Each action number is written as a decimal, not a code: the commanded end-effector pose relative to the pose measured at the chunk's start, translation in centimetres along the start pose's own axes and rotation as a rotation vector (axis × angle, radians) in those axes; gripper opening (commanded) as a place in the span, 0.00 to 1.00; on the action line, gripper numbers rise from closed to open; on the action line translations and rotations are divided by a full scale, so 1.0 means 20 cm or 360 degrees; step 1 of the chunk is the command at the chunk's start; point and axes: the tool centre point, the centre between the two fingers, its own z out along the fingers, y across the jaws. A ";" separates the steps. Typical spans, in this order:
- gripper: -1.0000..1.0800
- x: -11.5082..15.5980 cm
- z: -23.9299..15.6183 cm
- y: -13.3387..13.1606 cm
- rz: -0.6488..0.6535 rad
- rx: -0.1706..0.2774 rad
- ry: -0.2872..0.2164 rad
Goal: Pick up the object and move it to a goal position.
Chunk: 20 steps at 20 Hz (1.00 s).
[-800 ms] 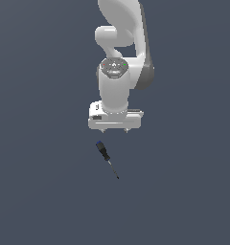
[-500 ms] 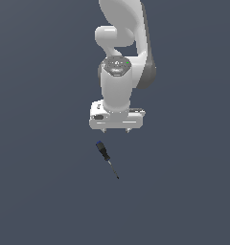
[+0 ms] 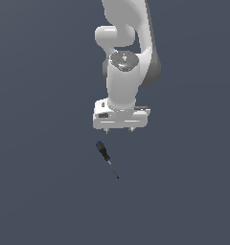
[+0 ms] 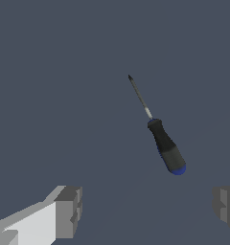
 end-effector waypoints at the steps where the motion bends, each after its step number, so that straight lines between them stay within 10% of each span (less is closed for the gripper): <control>1: 0.96 0.01 0.01 0.01 -0.0014 -0.0001 -0.0001; 20: 0.96 0.17 0.38 0.18 -0.0484 0.0012 -0.0018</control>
